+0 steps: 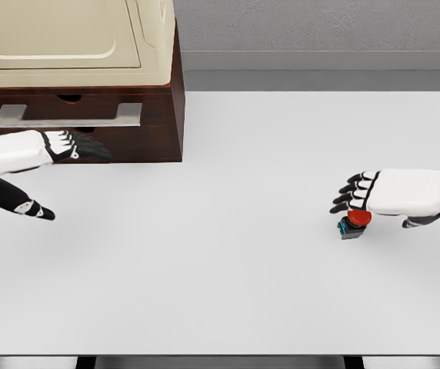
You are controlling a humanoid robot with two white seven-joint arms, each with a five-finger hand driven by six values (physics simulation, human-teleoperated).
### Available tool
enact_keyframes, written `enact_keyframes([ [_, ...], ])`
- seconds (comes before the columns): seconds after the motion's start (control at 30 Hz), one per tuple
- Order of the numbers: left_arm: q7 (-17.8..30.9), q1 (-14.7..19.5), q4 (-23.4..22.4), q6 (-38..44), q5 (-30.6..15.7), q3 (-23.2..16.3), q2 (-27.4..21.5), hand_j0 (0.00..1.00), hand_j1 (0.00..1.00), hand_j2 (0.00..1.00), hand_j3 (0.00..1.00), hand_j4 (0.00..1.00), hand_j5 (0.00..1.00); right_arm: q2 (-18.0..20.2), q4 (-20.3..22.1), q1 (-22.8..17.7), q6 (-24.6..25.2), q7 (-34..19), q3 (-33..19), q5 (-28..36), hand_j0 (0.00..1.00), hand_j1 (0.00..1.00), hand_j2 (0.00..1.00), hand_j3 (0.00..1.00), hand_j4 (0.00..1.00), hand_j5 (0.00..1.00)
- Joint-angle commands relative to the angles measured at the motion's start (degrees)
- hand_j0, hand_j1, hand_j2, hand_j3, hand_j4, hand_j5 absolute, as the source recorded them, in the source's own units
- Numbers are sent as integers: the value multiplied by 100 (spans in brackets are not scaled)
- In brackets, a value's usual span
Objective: Open the cabinet drawer with left arm, and place a switch into the drawer with right arm
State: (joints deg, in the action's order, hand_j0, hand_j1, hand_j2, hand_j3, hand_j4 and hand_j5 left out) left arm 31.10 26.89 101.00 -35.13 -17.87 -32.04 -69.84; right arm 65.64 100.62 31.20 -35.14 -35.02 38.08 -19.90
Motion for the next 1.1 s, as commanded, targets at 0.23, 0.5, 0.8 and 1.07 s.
enact_keyframes([
  [0.23,72,176,-1,1316,-893,-22,164,100,100,100,100,100,100,-16,2,0,14,2,32,-102,100,100,100,100,100,100],
  [0.5,124,308,-1,1737,-928,-22,129,100,100,100,100,100,100,-51,2,9,14,2,85,-198,100,100,100,100,100,100],
  [0.8,98,413,-28,2326,-1007,-22,120,100,100,100,100,100,100,-271,2,97,14,2,85,-207,100,100,100,100,100,100],
  [1.07,89,475,-80,2651,-753,-22,172,100,100,100,100,100,100,-324,-7,97,14,2,155,-313,100,100,100,100,100,100],
])
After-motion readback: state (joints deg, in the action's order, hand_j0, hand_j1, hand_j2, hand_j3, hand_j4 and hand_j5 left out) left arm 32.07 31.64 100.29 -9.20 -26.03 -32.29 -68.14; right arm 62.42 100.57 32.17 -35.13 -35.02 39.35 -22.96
